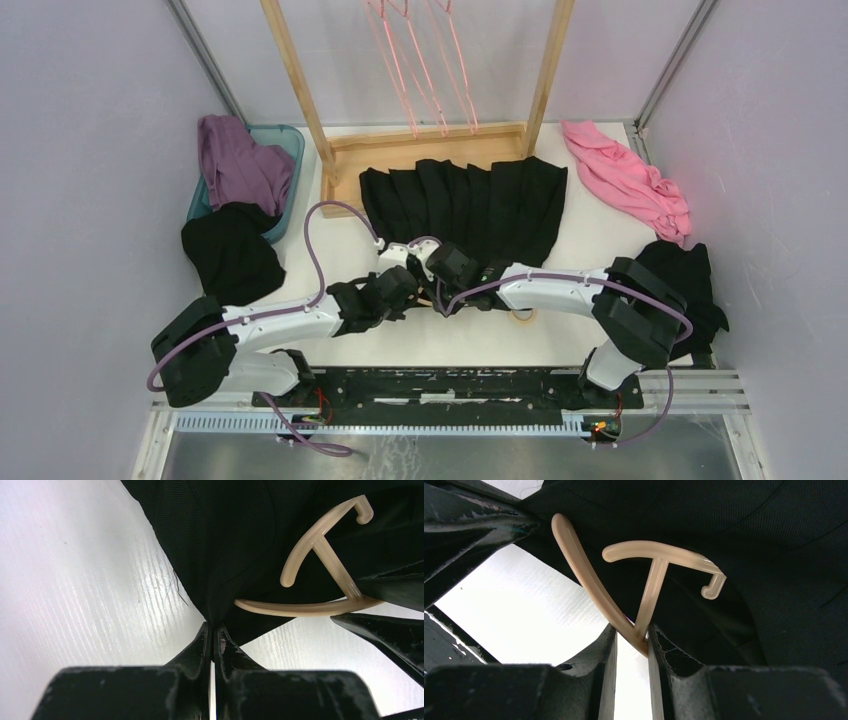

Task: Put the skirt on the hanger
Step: Hang the skirt at the center of the board.

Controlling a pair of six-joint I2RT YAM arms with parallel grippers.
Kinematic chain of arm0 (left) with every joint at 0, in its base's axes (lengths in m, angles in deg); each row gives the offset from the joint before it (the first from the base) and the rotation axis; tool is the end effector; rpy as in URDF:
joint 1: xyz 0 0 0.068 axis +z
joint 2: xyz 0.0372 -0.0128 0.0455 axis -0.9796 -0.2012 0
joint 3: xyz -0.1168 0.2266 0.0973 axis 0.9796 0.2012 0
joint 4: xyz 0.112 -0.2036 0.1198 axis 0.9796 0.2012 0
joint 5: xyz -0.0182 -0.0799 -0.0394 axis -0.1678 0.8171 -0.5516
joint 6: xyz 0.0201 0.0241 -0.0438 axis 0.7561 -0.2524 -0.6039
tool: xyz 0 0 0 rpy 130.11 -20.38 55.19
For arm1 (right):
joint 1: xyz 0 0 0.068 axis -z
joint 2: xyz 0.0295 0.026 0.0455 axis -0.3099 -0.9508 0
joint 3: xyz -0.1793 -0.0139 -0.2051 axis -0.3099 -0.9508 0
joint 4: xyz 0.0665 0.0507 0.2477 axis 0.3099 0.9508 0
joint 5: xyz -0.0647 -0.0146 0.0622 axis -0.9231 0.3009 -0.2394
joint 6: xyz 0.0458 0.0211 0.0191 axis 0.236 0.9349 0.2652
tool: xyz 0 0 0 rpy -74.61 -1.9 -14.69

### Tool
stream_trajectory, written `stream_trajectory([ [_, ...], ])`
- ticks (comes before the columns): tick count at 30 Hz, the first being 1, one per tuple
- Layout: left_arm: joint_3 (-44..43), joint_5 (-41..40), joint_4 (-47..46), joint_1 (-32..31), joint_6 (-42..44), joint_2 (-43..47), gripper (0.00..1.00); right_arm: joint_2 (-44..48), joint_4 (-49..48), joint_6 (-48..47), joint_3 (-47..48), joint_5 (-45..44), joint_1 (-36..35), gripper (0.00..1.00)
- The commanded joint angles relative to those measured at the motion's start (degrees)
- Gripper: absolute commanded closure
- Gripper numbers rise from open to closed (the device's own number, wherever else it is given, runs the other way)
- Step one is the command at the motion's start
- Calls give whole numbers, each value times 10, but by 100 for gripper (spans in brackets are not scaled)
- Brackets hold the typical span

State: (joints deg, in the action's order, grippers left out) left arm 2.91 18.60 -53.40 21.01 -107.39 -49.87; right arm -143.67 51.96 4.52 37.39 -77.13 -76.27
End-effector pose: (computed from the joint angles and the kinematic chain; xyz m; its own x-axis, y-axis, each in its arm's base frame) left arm 0.1341 -0.1818 0.1716 -0.7417 0.1312 -0.6577 0.2300 0.9710 -0.0657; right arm 0.1704 0.2715 0.1730 -0.6521 -0.5006 -0.5694 -0.6722 0.7290 0.1290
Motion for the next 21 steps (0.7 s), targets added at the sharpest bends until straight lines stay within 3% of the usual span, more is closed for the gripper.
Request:
stream_trajectory([
  [1,-22,-3,-13,-8,-3,23,97,-15,-24,20,14,-13,6,99],
  [21,-70,-27,-4,-8,5,9,97,-1,-55,48,-45,4,5,99],
])
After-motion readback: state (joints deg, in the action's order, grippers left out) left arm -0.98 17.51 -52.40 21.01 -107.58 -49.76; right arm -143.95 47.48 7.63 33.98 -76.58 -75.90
